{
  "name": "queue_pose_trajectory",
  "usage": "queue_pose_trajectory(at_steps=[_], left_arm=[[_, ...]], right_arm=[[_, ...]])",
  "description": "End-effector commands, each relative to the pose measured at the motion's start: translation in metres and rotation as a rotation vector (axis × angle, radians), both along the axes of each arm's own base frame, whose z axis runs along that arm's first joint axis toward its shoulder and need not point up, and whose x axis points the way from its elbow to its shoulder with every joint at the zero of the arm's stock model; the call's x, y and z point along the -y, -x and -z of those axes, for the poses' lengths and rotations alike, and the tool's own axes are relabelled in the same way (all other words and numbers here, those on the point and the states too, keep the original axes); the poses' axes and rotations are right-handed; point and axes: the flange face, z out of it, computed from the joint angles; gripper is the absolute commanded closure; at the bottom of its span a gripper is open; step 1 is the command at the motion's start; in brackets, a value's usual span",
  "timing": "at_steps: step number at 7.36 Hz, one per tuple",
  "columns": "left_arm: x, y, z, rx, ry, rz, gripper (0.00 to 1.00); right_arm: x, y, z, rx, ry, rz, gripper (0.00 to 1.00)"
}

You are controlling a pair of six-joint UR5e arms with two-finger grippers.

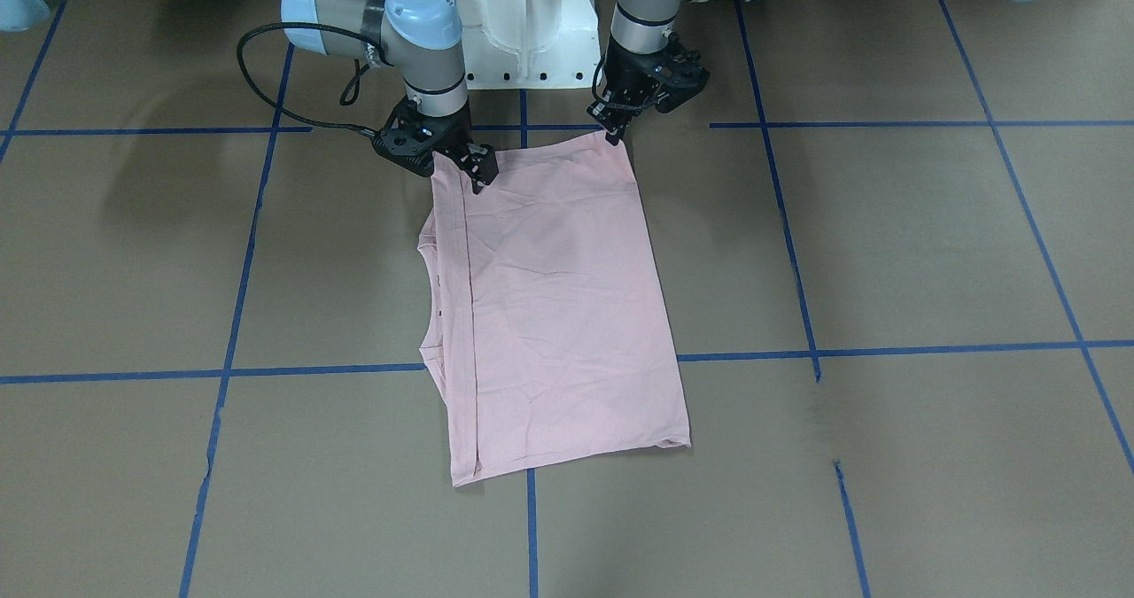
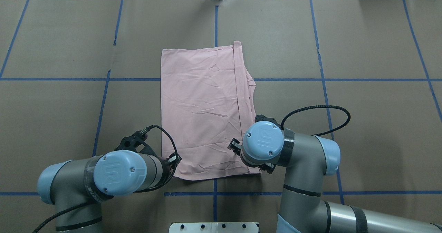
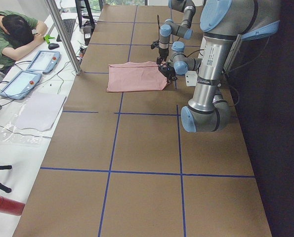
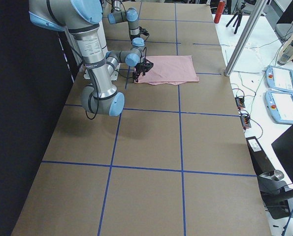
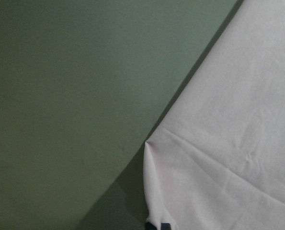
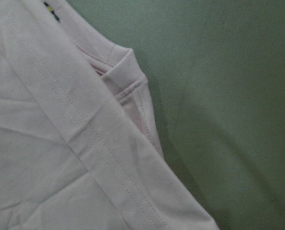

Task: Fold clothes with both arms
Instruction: 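Lower the right gripper onto the shirt's other near corner and grasp it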

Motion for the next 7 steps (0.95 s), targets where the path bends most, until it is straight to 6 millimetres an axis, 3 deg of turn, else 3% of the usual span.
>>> queue_pose_trajectory(at_steps=[1,2,3,4,5,6,7], left_arm=[[-0.0006,-0.0003,-0.0001,0.0,-0.001,-0.002,1.0],[-0.0005,-0.0003,-0.0001,0.0,0.0,0.0,1.0],[-0.0004,-0.0003,-0.0001,0.001,-0.002,-0.001,1.0],[-0.0004,-0.0003,-0.0001,0.001,-0.002,-0.001,1.0],[-0.0013,-0.0007,-0.0001,0.0,0.0,-0.001,1.0],[-0.0013,-0.0007,-0.0001,0.0,0.0,-0.001,1.0],[-0.0009,-0.0015,-0.0014,0.004,-0.001,0.0,1.0]], right_arm=[[-0.0073,0.0042,-0.0003,-0.007,0.003,0.012,0.0],[-0.0072,0.0046,-0.0007,-0.007,0.003,0.012,0.0],[-0.0071,0.0048,0.0004,-0.004,0.002,0.012,0.18],[-0.0073,0.0043,0.0003,-0.002,0.001,0.013,0.54],[-0.0074,0.0043,0.0006,0.0,-0.001,0.016,0.83],[-0.0076,0.0038,0.0031,0.005,-0.006,0.019,1.0],[-0.0069,0.0026,0.0044,0.008,-0.008,0.019,1.0]])
